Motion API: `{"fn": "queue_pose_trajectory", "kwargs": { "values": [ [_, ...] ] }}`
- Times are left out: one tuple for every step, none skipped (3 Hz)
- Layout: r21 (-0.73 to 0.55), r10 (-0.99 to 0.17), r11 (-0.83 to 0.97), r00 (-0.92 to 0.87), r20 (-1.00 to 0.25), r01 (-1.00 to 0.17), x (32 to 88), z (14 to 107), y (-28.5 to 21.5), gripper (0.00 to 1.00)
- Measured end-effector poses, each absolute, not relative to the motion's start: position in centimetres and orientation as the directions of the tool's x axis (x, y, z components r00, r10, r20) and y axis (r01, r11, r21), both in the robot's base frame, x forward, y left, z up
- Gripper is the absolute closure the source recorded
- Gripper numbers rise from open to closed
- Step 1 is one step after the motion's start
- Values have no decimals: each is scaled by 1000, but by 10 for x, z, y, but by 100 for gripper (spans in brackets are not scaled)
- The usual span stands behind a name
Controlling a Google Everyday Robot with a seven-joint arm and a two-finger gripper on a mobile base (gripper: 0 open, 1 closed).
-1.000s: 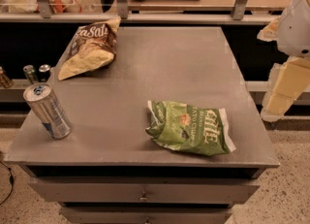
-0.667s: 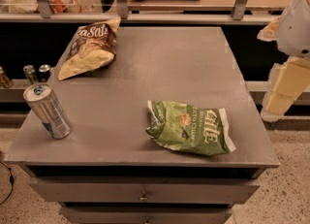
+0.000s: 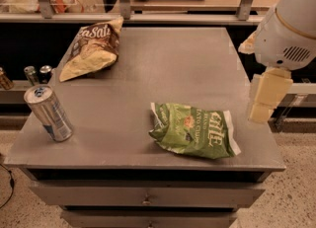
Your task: Move green jalapeno chip bag near brown chip bag
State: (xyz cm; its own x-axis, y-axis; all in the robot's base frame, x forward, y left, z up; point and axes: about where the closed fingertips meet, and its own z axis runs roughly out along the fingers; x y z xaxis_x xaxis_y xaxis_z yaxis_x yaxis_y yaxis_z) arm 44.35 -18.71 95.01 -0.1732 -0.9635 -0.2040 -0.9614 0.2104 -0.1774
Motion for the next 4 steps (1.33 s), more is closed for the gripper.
{"fn": "queue_pose_trajectory", "kwargs": {
  "values": [
    [-95,-972,159,-139,-189,-983,447,919,-162,0],
    [-37,-974,131,-122,-193,-991,448,897,-143,0],
    [17,-973,115,-116,-200,-993,451,873,-129,0],
    [69,-972,114,-126,-197,-991,452,849,-124,16]
  ]
}}
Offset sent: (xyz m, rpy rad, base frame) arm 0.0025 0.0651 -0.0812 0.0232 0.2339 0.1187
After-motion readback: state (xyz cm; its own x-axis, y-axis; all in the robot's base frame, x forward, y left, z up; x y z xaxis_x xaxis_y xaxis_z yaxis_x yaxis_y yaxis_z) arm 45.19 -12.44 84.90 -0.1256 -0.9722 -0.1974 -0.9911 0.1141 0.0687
